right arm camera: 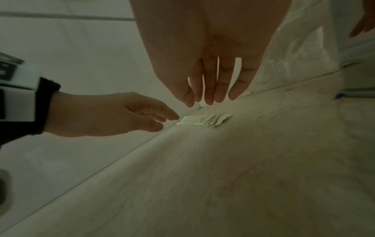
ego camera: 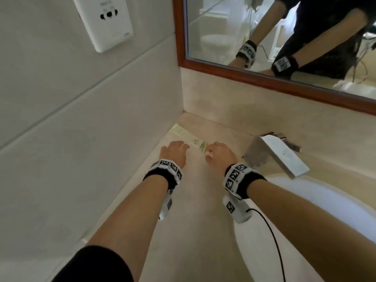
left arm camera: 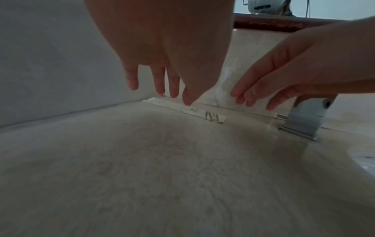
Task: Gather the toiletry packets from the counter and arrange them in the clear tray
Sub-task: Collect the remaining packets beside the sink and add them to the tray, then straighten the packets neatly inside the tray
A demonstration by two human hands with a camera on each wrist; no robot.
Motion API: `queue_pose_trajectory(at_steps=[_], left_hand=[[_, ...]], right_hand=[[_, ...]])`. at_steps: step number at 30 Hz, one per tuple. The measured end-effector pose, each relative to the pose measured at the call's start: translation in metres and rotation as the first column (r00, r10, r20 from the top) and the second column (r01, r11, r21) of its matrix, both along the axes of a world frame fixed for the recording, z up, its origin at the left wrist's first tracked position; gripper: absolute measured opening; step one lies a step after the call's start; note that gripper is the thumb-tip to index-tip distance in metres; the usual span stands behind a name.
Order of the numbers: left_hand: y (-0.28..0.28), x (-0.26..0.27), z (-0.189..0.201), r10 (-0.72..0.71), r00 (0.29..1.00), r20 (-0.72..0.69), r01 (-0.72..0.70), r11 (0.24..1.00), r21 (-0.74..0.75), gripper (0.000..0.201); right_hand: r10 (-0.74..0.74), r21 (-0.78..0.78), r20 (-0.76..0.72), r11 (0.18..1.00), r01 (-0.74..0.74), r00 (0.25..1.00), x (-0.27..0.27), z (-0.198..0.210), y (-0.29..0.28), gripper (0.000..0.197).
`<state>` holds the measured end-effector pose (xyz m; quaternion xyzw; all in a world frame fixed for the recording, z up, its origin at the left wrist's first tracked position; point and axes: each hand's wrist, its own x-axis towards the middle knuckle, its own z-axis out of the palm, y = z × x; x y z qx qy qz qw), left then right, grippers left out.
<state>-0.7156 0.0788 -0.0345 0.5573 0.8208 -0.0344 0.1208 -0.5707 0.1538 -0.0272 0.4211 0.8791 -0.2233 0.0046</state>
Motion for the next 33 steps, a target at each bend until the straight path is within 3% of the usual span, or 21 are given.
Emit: queue_pose_trajectory(at_steps=[3,7,13,19,22,24,26,28,31,33], left_hand=[[0.013,-0.003,-0.005,-0.047,0.997,0.063,0.054,0.993,-0.105,0.054],[0.026,-0.005,-0.012,-0.114,0.991,0.064,0.126,0.965,-0.229,0.069],[0.033,-0.009,-0.015,-0.17,0.985,0.022,0.17,0.955,-0.244,0.064],[0.031,-0.008,-0.019,-0.173,0.985,0.011,0.172,0.963,-0.21,0.06],[0.027,-0.007,-0.017,-0.228,0.97,-0.085,0.218,0.97,-0.109,0.056],[0.026,-0.006,-0.017,-0.268,0.929,-0.254,0.3,0.949,0.099,0.059],[0.026,-0.002,-0.017,-0.273,0.887,-0.374,0.356,0.918,0.174,0.065],[0.029,0.005,-0.009,-0.303,0.859,-0.413,0.395,0.905,0.156,0.058],[0.03,0.022,0.013,-0.325,0.824,-0.464,0.403,0.912,0.075,0.024],[0.027,0.032,0.021,-0.319,0.816,-0.482,0.38,0.925,0.031,0.024]], right_hand=[[0.011,-0.041,0.138,0.999,-0.006,0.99,-0.016,-0.005,0.017,0.04],[-0.068,-0.063,0.209,0.995,0.083,0.976,-0.032,-0.012,0.031,0.038],[-0.141,-0.073,0.161,0.985,0.154,0.977,-0.043,-0.023,0.042,0.042],[-0.207,-0.058,0.113,0.975,0.214,0.972,-0.052,-0.026,0.041,0.024],[-0.245,-0.142,0.043,0.958,0.248,0.969,-0.047,-0.022,0.039,0.021],[-0.23,-0.146,0.02,0.962,0.231,0.973,-0.042,-0.021,0.033,0.022],[-0.21,-0.121,-0.01,0.971,0.207,0.978,-0.032,-0.021,0.027,0.024],[-0.187,-0.105,-0.058,0.978,0.18,0.981,-0.02,-0.02,0.024,0.025],[-0.143,-0.062,-0.136,0.989,0.135,0.98,0.001,-0.012,0.021,0.024],[-0.114,-0.019,-0.16,0.993,0.112,0.981,0.015,-0.002,0.019,0.022]])
